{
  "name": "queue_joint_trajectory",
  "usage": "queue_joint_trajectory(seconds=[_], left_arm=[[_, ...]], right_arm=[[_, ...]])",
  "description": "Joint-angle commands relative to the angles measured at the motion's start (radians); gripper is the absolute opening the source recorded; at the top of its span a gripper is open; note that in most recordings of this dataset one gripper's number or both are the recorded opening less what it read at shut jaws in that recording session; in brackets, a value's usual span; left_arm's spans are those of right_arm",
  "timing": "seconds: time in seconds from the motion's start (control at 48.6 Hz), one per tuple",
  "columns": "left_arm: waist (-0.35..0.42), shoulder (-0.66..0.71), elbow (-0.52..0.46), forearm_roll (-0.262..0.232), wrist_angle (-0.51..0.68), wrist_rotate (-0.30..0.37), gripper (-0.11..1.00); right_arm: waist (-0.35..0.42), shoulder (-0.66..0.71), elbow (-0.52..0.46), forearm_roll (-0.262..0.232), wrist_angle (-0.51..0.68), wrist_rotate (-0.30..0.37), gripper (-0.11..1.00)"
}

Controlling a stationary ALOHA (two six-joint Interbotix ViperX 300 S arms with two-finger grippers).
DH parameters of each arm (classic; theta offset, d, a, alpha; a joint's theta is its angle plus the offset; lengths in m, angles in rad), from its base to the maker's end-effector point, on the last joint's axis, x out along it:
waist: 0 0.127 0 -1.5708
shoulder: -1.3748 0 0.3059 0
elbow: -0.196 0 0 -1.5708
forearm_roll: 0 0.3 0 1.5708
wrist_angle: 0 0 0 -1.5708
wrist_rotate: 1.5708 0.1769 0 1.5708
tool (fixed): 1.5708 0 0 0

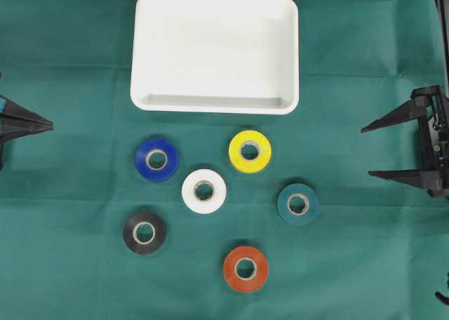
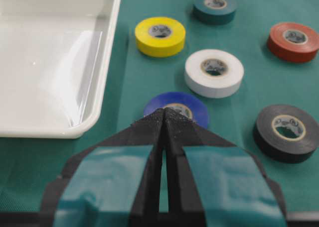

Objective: Put the tape into the white case with the right arm.
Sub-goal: 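Move the open right gripper left over the white tape roll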

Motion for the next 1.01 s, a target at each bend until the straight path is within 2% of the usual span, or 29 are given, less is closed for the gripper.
queue_joint_trajectory(seconds=[0.0,0.37,0.638,0.987], left_arm=[[-0.003,0.009,-0.011,0.002,-0.005,-0.002,0.00],[-0.002,0.009,-0.011,0.000,-0.006,-0.002,0.00],[-0.002,0.008,-0.011,0.002,-0.006,-0.002,0.00],[-0.002,0.008,-0.011,0.002,-0.006,-0.003,0.00]], right_arm=[[0.002,0.017,-0.012,-0.002,0.002,0.002,0.67],[0.011,0.107,-0.060,-0.003,-0.003,-0.005,0.66],[0.034,0.293,-0.140,-0.049,-0.086,-0.003,0.66],[0.044,0.549,-0.279,-0.052,-0.133,-0.002,0.66]])
